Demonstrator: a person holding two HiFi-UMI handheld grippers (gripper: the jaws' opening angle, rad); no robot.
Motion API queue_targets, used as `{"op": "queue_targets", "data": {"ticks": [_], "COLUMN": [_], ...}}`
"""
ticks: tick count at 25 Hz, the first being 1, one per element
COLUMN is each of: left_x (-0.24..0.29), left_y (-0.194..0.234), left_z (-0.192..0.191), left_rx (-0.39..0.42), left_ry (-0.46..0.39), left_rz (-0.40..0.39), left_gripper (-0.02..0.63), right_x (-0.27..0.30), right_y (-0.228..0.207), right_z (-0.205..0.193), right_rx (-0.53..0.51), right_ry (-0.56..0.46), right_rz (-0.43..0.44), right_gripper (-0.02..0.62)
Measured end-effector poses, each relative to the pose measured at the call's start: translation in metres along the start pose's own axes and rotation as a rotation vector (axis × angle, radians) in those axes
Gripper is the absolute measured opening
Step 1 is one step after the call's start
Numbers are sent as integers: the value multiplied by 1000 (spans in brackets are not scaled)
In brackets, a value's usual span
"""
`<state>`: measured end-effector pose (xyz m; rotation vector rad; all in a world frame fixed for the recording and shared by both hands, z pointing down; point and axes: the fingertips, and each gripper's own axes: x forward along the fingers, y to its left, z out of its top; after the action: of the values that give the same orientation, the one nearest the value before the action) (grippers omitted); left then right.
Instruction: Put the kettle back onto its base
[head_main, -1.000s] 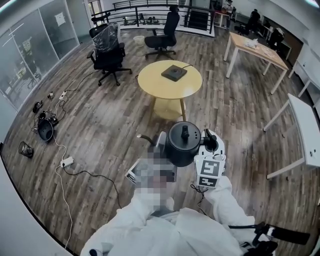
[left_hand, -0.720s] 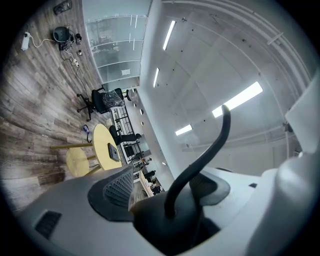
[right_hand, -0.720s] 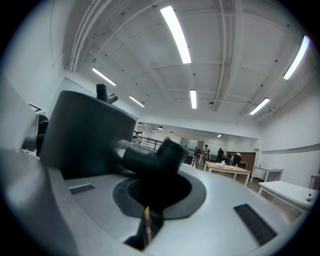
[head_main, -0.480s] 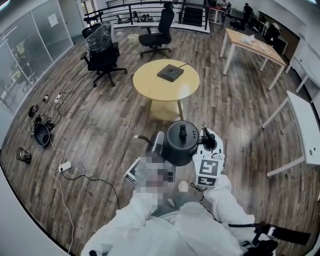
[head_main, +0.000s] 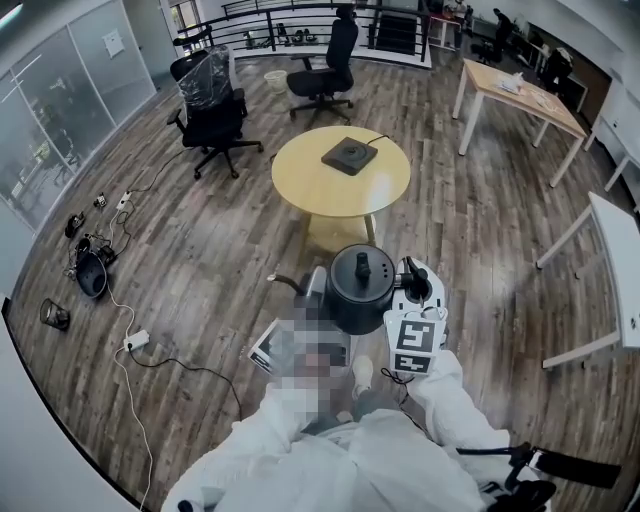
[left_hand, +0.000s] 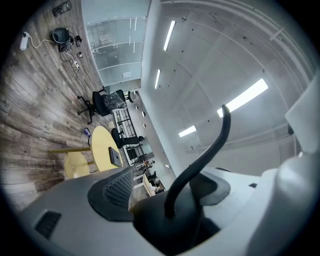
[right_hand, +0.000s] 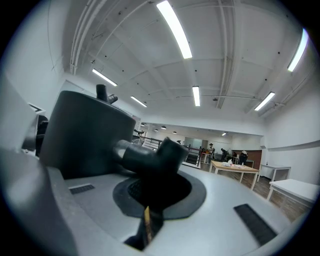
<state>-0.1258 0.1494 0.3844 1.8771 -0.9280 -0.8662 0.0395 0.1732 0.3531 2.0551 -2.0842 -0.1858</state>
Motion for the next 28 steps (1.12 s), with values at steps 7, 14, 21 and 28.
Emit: {"op": "queue_targets", "data": {"ticks": [7,14,21,28], "left_x": [57,120,185,248], "left_y": [20,35,58,80], "left_z": [11,18,15,13], "left_rx": [22,6,-19,-21], "left_ry": [-16,-25,-35,-43], "left_rz": [5,-1,9,24], "left_gripper": [350,350,350,348], "right_x": [62,125,191,255], "right_y": [-14,-35,-61,-87], "right_z": [-3,-2,-8,-16], "right_rx": [3,1,-24,-23], "right_ry": [-2,-4,-10,-10], "right_rz": [20,32,54,73], "right_gripper": [23,23,23,23]}}
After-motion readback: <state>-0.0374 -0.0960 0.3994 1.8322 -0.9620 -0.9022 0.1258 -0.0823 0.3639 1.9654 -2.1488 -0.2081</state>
